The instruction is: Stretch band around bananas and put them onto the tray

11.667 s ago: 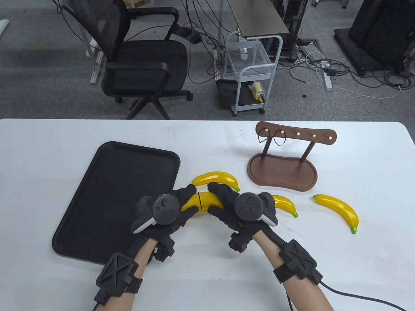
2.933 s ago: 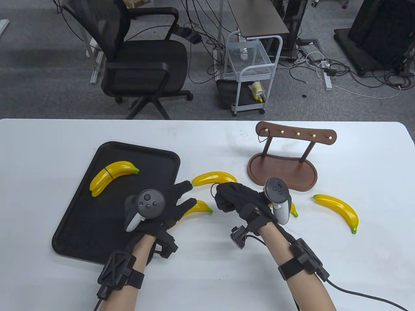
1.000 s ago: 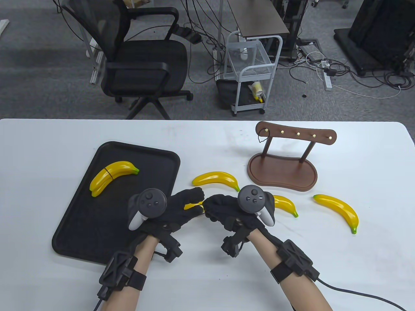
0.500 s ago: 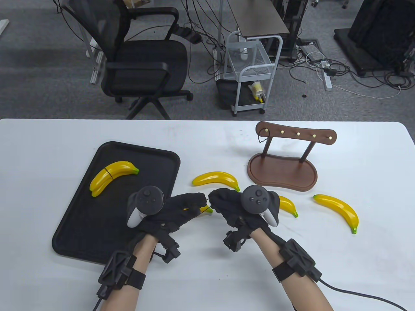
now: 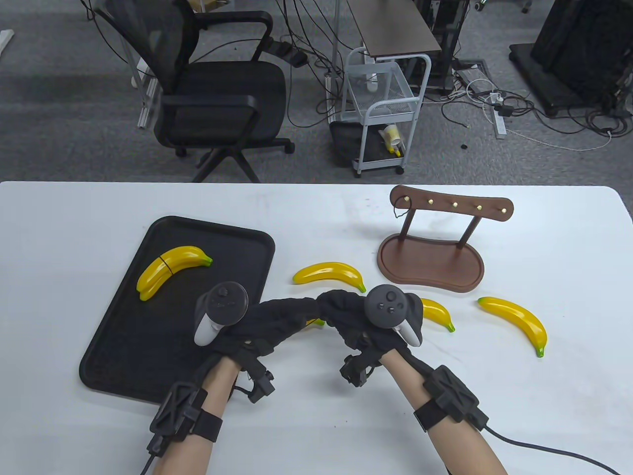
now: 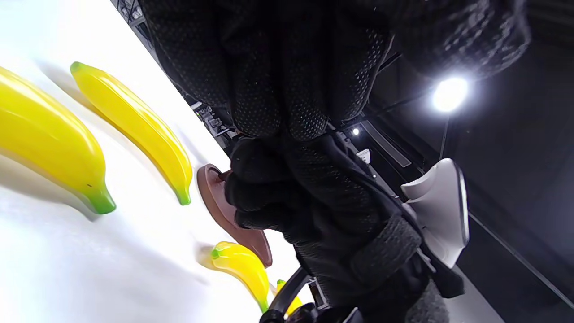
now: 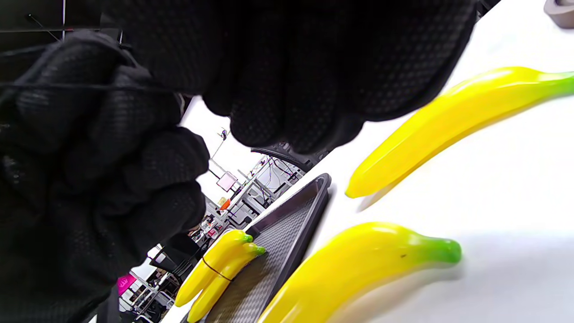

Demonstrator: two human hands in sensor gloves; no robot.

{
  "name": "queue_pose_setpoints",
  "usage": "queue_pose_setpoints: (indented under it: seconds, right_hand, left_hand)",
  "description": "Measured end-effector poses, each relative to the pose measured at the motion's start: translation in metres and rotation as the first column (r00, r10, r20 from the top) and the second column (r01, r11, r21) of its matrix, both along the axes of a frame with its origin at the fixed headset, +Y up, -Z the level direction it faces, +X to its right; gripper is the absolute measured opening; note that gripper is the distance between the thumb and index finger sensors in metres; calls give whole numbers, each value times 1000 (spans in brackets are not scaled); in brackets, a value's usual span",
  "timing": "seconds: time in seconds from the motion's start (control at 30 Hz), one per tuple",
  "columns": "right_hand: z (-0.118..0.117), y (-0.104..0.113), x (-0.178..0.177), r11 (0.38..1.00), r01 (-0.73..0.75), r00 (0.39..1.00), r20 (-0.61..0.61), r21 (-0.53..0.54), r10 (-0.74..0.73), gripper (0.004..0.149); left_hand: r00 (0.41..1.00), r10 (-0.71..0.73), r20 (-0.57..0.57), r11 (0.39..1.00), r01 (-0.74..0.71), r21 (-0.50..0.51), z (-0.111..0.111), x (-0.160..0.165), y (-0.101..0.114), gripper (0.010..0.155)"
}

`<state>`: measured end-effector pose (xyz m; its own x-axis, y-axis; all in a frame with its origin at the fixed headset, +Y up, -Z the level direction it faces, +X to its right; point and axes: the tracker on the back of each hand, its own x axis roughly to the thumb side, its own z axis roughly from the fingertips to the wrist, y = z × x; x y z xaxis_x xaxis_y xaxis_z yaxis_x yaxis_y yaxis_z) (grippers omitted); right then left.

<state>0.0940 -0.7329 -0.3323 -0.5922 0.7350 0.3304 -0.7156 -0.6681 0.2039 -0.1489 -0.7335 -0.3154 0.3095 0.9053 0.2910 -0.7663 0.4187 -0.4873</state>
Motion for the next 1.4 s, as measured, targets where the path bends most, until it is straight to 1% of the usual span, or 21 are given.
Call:
queue_pose_setpoints:
  seconds: [0.23,0.4,0.6,0.7,0.73,0.83,1.1,1.2,1.3,1.4]
  right_hand:
    - [0,-2,-3,999,31,999,-39,-39,-33,37]
    - [-1,-4,-2,995,56,994,-88,-77,-63,38]
    - [-3,-7,-1,982,122,977,-154,-145,-144,39]
    - [-4,-11,0,978,138,976,-149,-156,-161,39]
    - [-5,-13,1,976,150,975,-141,-158,-173,39]
    - [-6,-16,3,965,179,971,-127,-190,-205,39]
    - [-7,-14,7,983,126,984,-111,-136,-141,42]
    - [-6,-12,8,991,87,989,-111,-102,-98,43]
    - [-5,-7,9,998,37,992,-115,-58,-43,44]
    - [-4,-4,9,999,2,992,-130,-37,-6,46]
  left_hand:
    - [998,63,29,997,-62,-42,-1,1,-1,61]
    - [997,64,45,997,-62,-48,-1,1,0,62]
    - [995,79,67,996,-76,-55,0,2,0,62]
    - [997,41,72,999,-39,-33,0,2,2,65]
    - [996,41,75,998,-38,-45,1,3,3,65]
    - [998,11,65,1000,-10,-15,1,3,5,67]
    - [999,-37,20,999,37,9,0,-5,7,69]
    - [1000,-27,-9,999,27,22,-1,-12,12,69]
    - [998,-37,-54,998,40,49,-1,-21,17,69]
    - [994,-61,-91,995,68,68,-2,-28,21,69]
